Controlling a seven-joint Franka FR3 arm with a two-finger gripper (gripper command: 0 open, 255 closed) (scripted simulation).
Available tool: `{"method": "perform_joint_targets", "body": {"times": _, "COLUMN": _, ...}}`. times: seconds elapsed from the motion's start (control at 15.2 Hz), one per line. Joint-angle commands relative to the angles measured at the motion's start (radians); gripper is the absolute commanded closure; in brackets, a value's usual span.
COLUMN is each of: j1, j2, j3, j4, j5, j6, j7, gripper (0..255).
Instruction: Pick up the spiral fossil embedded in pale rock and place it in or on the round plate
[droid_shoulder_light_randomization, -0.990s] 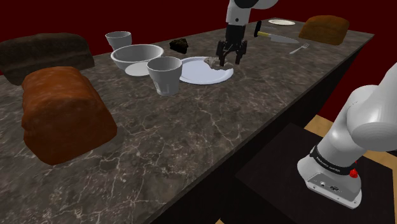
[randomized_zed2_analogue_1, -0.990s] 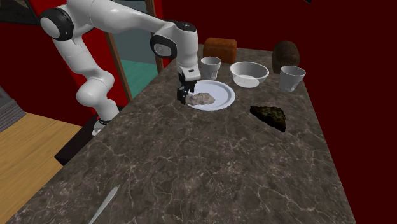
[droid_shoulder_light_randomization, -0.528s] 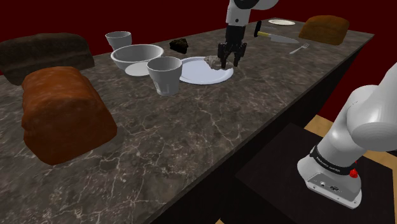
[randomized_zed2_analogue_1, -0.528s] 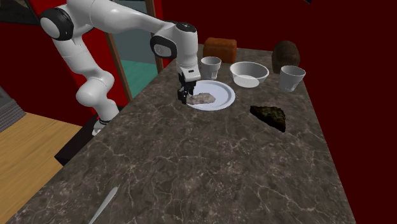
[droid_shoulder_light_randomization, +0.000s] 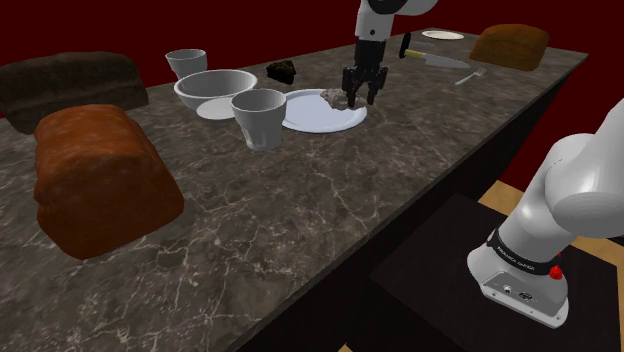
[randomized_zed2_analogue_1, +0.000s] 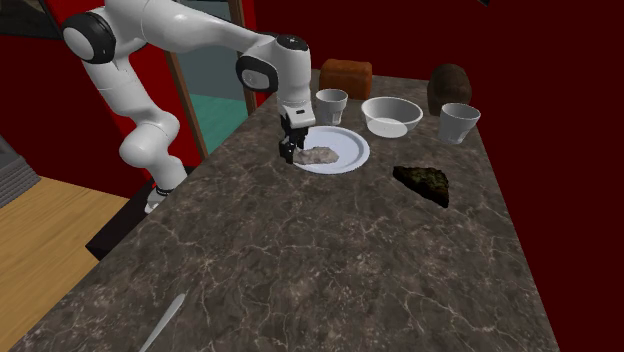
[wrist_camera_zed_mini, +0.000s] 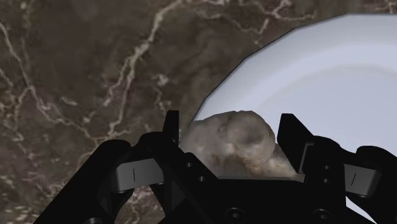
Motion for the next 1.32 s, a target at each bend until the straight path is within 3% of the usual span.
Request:
{"method": "perform_joint_targets", "body": {"times": 0.0, "j1": 0.000, "j2": 0.001, "j3": 0.000, "j4": 0.000, "j5": 0.000, "j6": 0.001, "j7": 0.000, "gripper": 255}}
{"method": "perform_joint_targets", "body": {"times": 0.99, "j1": 0.000, "j2": -0.014, "j3": 0.001, "j4": 0.182, "j5": -0.007, "j6": -0.194, "j7": 0.023, "gripper": 255}}
{"method": "perform_joint_targets", "body": {"times": 1.25, "j1": 0.038, "j2": 0.057, "j3": 0.045, "j4": 0.268, "j5": 0.014, "j6": -0.202, "j7": 0.101, "gripper": 255}}
